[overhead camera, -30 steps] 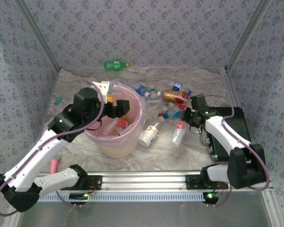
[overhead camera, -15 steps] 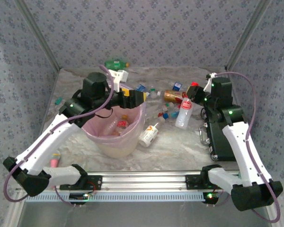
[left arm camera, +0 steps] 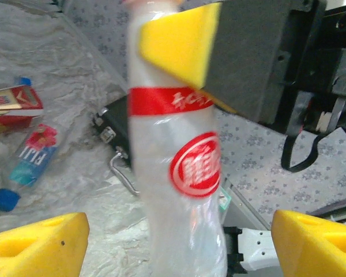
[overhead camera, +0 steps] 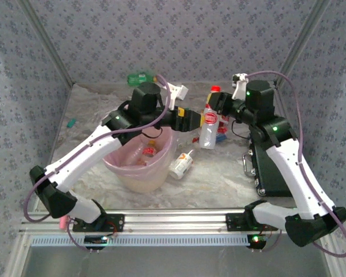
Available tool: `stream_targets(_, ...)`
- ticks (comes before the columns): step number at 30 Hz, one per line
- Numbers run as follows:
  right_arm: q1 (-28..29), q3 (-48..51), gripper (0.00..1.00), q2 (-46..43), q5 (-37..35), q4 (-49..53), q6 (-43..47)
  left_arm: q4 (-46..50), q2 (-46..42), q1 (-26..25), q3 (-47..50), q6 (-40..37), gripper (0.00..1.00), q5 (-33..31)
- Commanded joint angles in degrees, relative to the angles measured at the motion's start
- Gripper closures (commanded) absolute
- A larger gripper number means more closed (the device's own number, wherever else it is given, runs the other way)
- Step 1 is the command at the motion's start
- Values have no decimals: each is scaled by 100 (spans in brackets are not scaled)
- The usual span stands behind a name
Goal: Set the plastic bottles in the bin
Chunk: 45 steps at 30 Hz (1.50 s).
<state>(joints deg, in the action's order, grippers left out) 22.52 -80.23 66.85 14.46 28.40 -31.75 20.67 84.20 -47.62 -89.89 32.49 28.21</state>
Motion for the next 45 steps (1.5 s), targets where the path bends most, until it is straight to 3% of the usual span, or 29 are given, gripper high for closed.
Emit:
stream_targets(1,187,-263,78,67,144,-332,-113,-221,177,-64,-361,-51,19,186)
stream_targets(12,367,-345,79,193,481,-755,-380,-263,571,-99,-648,-41,29,80)
stream_targets(19,374,-346,79,179,400,-703,-341,-300,631,-91,-714,-23,52,36)
stream_targets(22,354,-352,66,179,400,-691,-356,-283,619,-97,-740,-38,58,11)
stream_targets(24,339,-383,49,179,388,-624,-355,-267,615,-96,-749,-40,59,-12)
stream_targets(26,316,-415,25,154,327,-501,-341,-214,611,-93,-773,-71,59,-73)
stream_targets(28,246,-411,15,96,301,-408,-345,-152,590,-90,-784,-110,59,-117)
stream_targets(35,-269,-289,1,-315,295,-39,-306,47,573,-60,-893,-246,59,-205)
stream_targets(40,-906,25,0,-794,442,126,-306,377,408,97,-972,-437,60,-386)
stream_targets(45,-1325,188,0,-945,567,542,-85,1059,3,487,-1166,-753,66,-686)
